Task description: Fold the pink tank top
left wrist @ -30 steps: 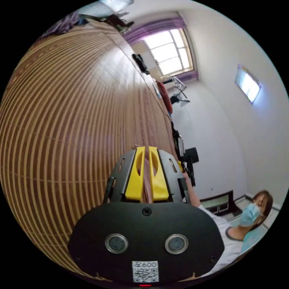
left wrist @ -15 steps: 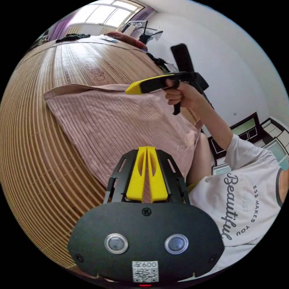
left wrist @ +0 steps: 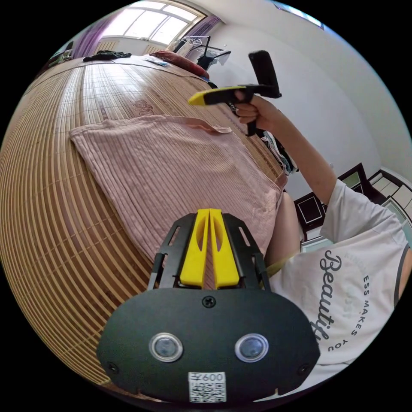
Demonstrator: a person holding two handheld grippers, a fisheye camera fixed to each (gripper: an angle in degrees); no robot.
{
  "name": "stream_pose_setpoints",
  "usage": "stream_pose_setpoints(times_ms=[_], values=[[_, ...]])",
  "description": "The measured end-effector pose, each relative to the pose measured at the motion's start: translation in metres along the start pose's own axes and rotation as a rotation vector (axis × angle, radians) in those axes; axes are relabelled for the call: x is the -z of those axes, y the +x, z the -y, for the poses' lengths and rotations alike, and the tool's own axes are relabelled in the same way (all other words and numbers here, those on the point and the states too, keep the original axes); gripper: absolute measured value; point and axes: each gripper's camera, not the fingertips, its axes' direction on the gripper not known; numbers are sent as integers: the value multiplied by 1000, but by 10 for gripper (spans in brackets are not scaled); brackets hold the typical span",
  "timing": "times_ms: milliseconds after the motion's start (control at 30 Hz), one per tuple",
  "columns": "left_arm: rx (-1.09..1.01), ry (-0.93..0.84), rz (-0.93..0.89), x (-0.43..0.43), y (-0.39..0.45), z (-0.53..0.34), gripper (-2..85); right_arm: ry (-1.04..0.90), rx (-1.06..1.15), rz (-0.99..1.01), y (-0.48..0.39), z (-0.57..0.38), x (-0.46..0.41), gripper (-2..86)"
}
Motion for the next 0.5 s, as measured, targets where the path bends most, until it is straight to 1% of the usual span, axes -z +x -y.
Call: stream_pose_setpoints(times_ms=[67,100,167,200,233,267,300,333,367,400,433,467,500], values=[[8,5,-5,4,-2,-5,1,-72,13,-105,1,-37,-4,-9],[7,6,-3,6,-2,-6,1,-85,-4,-117,6,-44,-6,-9],[7,3,0,10,-2,-9,2,-187,-83,-68,33,-65,-21,-9],[7,4,-1,12,-2,-10,2,-214,-113,-77,40,-68,-25,-9],[9,5,-6,15,-3,-11,2,-179,-154,-94,51,-73,-22,-9],[12,8,-12,18,-5,-12,2,-67,-280,-243,62,-77,-7,-9],[13,10,-14,20,-5,-13,2,5,-366,-357,66,-82,5,-9],[16,12,-20,23,-7,-14,2,180,-494,-515,66,-95,30,-9],[25,13,-31,26,-9,-15,2,332,-483,-510,58,-108,49,-9],[29,13,-37,28,-10,-15,2,383,-438,-458,54,-112,55,-9],[36,11,-49,31,-13,-15,2,399,-345,-305,52,-116,63,-9],[40,12,-58,34,-15,-15,2,330,-279,-154,51,-116,66,-9],[40,12,-60,36,-15,-15,2,278,-247,-88,50,-115,65,-9]])
